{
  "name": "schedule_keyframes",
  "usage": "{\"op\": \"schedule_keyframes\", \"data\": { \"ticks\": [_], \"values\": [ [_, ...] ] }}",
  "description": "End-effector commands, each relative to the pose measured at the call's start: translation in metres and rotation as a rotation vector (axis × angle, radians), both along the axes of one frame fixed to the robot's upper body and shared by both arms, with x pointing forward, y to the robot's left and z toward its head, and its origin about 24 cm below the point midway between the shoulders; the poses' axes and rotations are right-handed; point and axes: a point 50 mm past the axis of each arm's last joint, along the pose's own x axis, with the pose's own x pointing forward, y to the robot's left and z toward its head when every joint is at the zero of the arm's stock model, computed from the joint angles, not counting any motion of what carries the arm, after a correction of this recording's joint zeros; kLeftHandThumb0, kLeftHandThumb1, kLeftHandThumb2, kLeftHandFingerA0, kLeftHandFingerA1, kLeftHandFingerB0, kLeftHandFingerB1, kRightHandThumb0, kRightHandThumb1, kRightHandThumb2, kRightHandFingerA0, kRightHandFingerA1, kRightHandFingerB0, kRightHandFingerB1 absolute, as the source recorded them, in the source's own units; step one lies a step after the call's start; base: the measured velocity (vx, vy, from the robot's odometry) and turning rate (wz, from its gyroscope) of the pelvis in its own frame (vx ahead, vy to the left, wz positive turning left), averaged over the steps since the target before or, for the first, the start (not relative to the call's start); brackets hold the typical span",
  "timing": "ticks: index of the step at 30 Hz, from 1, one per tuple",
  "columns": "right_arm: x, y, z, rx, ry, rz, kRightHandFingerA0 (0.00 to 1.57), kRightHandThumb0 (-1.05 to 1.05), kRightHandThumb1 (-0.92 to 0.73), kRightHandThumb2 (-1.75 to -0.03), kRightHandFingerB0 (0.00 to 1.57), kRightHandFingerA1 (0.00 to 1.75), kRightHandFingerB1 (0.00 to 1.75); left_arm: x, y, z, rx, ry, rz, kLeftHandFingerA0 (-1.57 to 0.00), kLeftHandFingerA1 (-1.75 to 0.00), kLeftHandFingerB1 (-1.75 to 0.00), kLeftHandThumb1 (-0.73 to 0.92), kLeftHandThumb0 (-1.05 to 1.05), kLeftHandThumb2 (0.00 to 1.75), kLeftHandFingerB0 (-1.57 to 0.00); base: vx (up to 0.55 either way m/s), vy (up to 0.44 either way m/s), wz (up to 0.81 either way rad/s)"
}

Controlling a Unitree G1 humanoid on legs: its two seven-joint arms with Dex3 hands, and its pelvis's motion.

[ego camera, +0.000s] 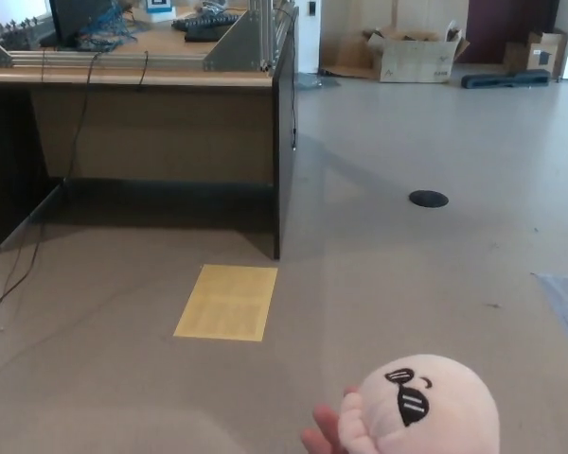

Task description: The robot extends its left hand to pick up an emotional support dumpling from the palm of a person and brings its hand down by its side. Then it extends its arm again to hand the dumpling back to the person.

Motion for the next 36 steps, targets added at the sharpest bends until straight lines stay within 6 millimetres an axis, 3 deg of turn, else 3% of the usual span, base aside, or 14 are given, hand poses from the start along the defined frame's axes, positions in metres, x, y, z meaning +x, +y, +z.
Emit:
{"op": "schedule_keyframes", "data": {
  "ticks": [1,8,9,12,16,17,18,21,22,27,29,30,34,36],
  "values": [
    [-0.002,-0.006,0.008,0.028,-0.103,0.002,0.75,-0.52,-0.60,-0.59,0.37,0.47,0.32,0.000,0.009,0.017,-0.040,-0.134,-0.011,-0.39,-0.44,-0.38,0.44,-0.35,0.62,-0.37,0.00,0.000,0.00],
    [-0.003,-0.007,0.007,0.039,-0.108,0.006,0.75,-0.51,-0.60,-0.59,0.37,0.47,0.32,0.016,0.012,0.060,0.023,-0.274,-0.098,-0.39,-0.39,-0.32,0.46,-0.36,0.54,-0.33,0.00,0.000,0.00],
    [-0.002,-0.009,0.008,0.037,-0.110,0.001,0.75,-0.48,-0.59,-0.58,0.37,0.47,0.33,0.035,0.006,0.110,0.097,-0.389,-0.242,-0.13,-0.51,-0.49,0.33,-0.21,0.87,-0.10,0.00,0.000,0.00],
    [0.000,-0.009,0.009,0.034,-0.112,-0.002,0.75,-0.49,-0.61,-0.58,0.38,0.47,0.33,0.050,-0.009,0.179,0.238,-0.491,-0.440,-0.08,-0.50,-0.49,0.35,-0.23,0.88,-0.06,0.00,0.000,0.00],
    [0.000,-0.009,0.009,0.034,-0.113,-0.002,0.75,-0.49,-0.61,-0.58,0.38,0.47,0.33,0.050,-0.011,0.185,0.247,-0.489,-0.458,-0.08,-0.50,-0.49,0.35,-0.23,0.88,-0.06,0.00,0.000,0.00],
    [-0.001,-0.010,0.008,0.038,-0.106,-0.002,0.75,-0.51,-0.60,-0.59,0.38,0.47,0.33,0.062,-0.040,0.259,0.403,-0.570,-0.677,-0.01,-0.48,-0.46,0.32,-0.27,0.86,0.00,0.00,0.000,0.00],
    [-0.002,-0.010,0.007,0.040,-0.104,-0.001,0.75,-0.51,-0.60,-0.59,0.38,0.47,0.33,0.060,-0.054,0.288,0.479,-0.590,-0.763,-0.01,-0.48,-0.46,0.32,-0.27,0.86,0.00,0.00,0.000,0.00],
    [0.000,-0.010,0.008,0.043,-0.109,-0.001,0.74,-0.52,-0.59,-0.58,0.38,0.47,0.33,0.060,-0.071,0.314,0.532,-0.582,-0.850,-0.02,-0.48,-0.47,0.29,-0.27,0.85,-0.01,0.00,0.000,0.00],
    [0.001,-0.010,0.009,0.044,-0.111,-0.001,0.75,-0.50,-0.59,-0.58,0.37,0.47,0.32,0.059,-0.082,0.329,0.568,-0.569,-0.897,-0.21,-0.31,-0.28,0.44,-0.45,0.53,-0.18,0.00,0.000,0.00],
    [0.002,-0.009,0.010,0.026,-0.107,0.007,0.75,-0.50,-0.60,-0.59,0.38,0.46,0.33,0.062,-0.112,0.357,0.643,-0.564,-1.001,-0.21,-0.30,-0.30,0.43,-0.48,0.53,-0.19,0.00,0.000,0.00],
    [0.001,-0.008,0.008,0.026,-0.105,0.012,0.75,-0.53,-0.60,-0.59,0.37,0.47,0.32,0.064,-0.136,0.372,0.691,-0.565,-1.072,-0.07,-0.50,-0.49,0.21,-0.25,0.81,-0.07,0.00,0.000,0.00],
    [0.001,-0.007,0.008,0.031,-0.103,0.011,0.75,-0.53,-0.59,-0.58,0.38,0.47,0.33,0.064,-0.148,0.378,0.708,-0.566,-1.109,-0.18,-0.30,-0.30,0.39,-0.46,0.52,-0.21,0.00,0.000,0.00],
    [0.001,-0.007,0.007,0.038,-0.099,0.009,0.75,-0.53,-0.59,-0.58,0.38,0.47,0.33,0.064,-0.160,0.384,0.717,-0.559,-1.146,-0.18,-0.30,-0.30,0.39,-0.46,0.52,-0.21,0.00,0.000,0.00],
    [0.003,-0.007,0.008,0.028,-0.104,0.012,0.74,-0.49,-0.61,-0.59,0.38,0.47,0.33,0.064,-0.199,0.397,0.826,-0.572,-1.260,-0.01,-0.50,-0.47,0.18,-0.28,0.78,0.00,0.00,0.000,0.00]
  ]
}}
